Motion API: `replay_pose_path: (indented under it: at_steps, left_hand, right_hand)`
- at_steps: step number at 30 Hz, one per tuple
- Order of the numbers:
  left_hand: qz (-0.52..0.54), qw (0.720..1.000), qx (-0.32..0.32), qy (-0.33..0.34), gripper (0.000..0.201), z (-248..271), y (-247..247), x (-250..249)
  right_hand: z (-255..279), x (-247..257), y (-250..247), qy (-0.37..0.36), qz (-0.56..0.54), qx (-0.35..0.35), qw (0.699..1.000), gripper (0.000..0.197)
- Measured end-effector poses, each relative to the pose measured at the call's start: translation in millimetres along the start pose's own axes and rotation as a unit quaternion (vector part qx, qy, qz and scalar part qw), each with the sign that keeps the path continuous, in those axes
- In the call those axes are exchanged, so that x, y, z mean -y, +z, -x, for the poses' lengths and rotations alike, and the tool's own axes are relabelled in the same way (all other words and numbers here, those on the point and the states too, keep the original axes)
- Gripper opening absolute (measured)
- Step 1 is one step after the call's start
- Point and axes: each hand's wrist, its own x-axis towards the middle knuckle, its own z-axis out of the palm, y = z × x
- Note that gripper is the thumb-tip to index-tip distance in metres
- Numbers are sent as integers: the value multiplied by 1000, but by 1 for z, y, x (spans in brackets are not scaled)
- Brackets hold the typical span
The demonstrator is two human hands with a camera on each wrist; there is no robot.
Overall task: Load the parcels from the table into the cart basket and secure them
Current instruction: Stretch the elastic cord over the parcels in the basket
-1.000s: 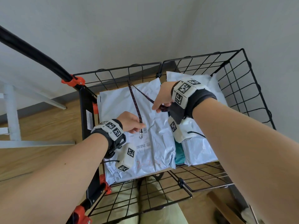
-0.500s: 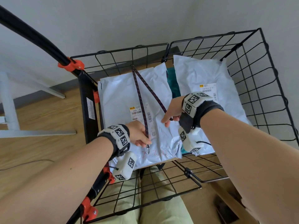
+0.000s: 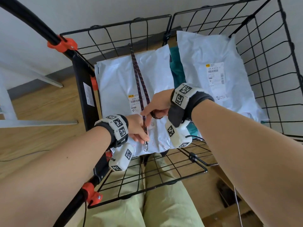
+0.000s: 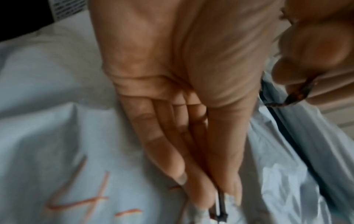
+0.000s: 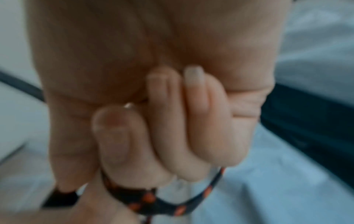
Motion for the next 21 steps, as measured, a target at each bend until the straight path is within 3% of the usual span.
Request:
replay_pose_path:
  at_steps: [3, 7, 13, 21]
  left_hand:
    - [-22, 999, 29, -22, 11, 3, 9, 2]
    - [-34, 999, 7, -17, 11, -4, 25, 12]
    - [-77, 997, 10, -15, 16, -10, 41, 10]
    - [-180, 983, 9, -19, 29, -12, 63, 25]
  right_hand:
    - [-1, -10, 0, 49, 39, -17, 998, 38]
    - [-5, -15, -3, 30, -42, 0, 999, 39]
    - [-25, -22, 6, 37, -4, -35, 999, 40]
    - [-31, -30, -3, 31, -79, -47, 995, 42]
